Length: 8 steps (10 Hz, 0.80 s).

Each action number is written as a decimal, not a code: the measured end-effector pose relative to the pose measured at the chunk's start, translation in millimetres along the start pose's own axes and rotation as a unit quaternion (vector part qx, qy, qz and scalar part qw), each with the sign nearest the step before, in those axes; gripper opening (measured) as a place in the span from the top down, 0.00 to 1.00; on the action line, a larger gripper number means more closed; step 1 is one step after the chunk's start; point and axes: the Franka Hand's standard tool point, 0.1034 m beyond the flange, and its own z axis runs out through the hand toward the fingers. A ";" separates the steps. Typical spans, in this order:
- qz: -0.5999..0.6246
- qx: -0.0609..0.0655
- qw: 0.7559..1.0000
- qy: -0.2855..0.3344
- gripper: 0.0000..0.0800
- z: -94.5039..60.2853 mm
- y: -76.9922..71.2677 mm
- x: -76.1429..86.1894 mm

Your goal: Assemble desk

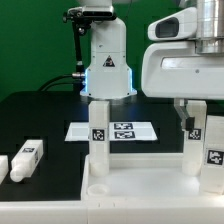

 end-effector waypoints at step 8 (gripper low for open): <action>0.438 0.001 0.899 -0.017 0.64 -1.7 13.2 0.5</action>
Offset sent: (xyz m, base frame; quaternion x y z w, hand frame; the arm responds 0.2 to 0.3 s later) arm 0.0000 0.0000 0.0000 0.0000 0.0000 0.1938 0.9810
